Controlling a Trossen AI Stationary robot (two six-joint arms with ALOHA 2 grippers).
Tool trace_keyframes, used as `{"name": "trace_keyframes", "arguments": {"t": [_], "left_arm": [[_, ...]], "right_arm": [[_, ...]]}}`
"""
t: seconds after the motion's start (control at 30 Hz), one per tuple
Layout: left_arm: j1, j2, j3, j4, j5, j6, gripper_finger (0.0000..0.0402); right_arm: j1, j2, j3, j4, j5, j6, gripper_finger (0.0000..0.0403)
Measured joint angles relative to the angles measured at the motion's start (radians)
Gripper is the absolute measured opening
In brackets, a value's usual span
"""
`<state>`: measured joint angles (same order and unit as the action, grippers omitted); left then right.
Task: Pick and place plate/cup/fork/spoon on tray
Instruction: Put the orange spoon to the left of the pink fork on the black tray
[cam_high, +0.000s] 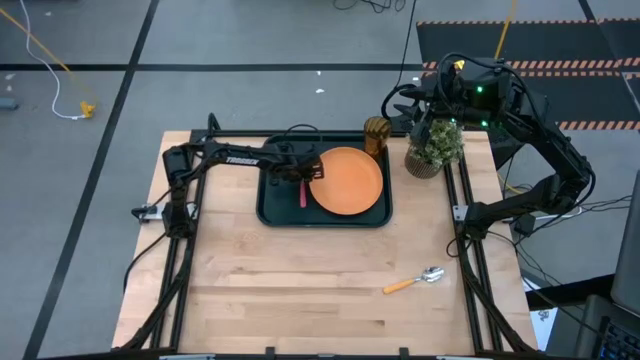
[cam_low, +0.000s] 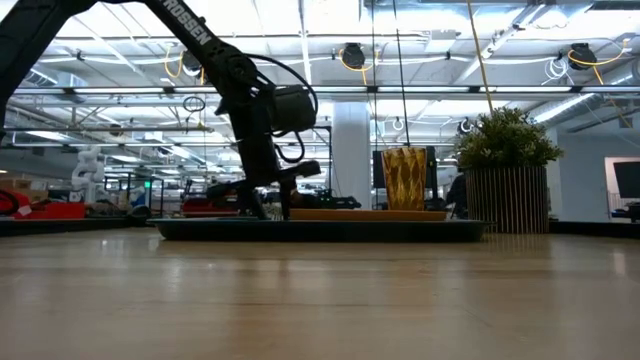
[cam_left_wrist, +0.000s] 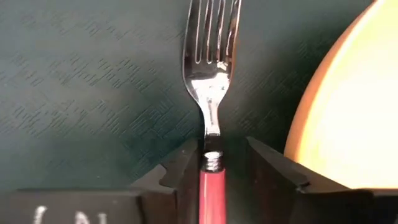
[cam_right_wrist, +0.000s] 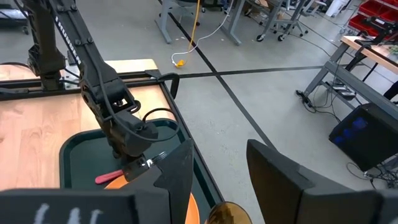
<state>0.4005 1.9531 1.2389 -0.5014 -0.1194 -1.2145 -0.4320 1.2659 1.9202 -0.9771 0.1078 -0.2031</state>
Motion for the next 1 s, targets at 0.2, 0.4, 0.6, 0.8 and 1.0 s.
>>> {"name": "trace_keyframes", "arguments": {"t": [0.2,0.4,0.6,0.8,1.0], "left_arm": [[0.017,-0.043,-0.002,-0.033,-0.005,0.018,0.0162],[0.047,-0.14,-0.003,-0.064,-0.013,0.116,0.0163],[0.056,-0.288,-0.001,-0.089,-0.048,0.252,0.0163],[0.055,-0.422,-0.001,-0.109,-0.028,0.366,0.0163],[0.053,-0.512,-0.001,-0.127,-0.012,0.471,0.0163]], "right_arm": [[0.0,0.0,0.0,0.0,0.0,0.008,0.0144],[0.0,0.0,0.0,-0.002,-0.002,0.112,0.0144],[0.0,0.0,0.0,-0.085,0.027,0.46,0.0144],[0.022,0.0,0.0,-0.333,0.022,0.901,0.0144],[0.173,-0.005,-0.002,-0.597,0.021,1.318,0.0144]]}}
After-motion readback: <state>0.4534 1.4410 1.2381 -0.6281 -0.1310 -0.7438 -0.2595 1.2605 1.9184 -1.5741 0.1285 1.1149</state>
